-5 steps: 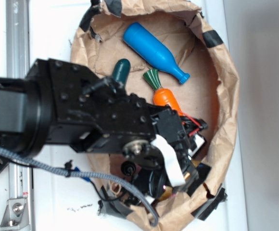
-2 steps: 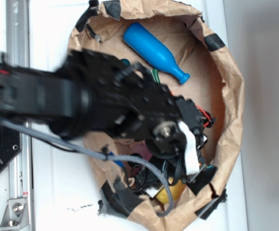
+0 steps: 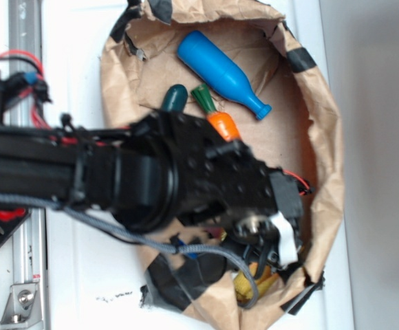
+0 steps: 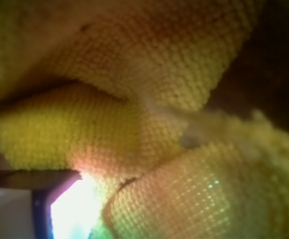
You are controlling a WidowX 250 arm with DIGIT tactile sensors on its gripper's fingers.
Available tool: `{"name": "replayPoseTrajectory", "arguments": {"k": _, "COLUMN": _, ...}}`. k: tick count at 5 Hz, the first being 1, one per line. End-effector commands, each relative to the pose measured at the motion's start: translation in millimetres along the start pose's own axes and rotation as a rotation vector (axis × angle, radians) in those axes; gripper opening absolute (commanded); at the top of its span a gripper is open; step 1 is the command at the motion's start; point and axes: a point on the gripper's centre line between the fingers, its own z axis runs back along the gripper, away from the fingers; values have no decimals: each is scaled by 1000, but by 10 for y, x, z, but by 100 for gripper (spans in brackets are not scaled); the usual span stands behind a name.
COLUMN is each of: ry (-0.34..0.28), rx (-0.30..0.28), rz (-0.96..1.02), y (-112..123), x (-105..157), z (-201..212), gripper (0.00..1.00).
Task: Grab the yellow cloth.
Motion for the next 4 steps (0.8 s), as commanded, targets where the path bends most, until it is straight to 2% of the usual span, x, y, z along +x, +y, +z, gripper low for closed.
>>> {"name": "replayPoseTrajectory", "arguments": {"k": 1, "ry": -20, "rx": 84, "rz": 35, "y": 1, "x": 66, "z": 155, "gripper": 0}}
{"name": "replayPoseTrajectory", "arguments": {"k": 2, "ry": -23, "rx": 111, "rz": 72, "y": 67, "x": -4, "z": 233, "gripper": 0}}
{"name": "replayPoseTrajectory", "arguments": {"k": 3, "ry": -34, "rx": 258, "rz": 243, "y": 343, "x": -197, "z": 511, "gripper": 0}}
{"name": "replayPoseTrajectory", "arguments": {"k": 4, "ry": -18, "rx": 288, "rz": 495, "y": 484, "x": -416, "z": 777, "gripper": 0}}
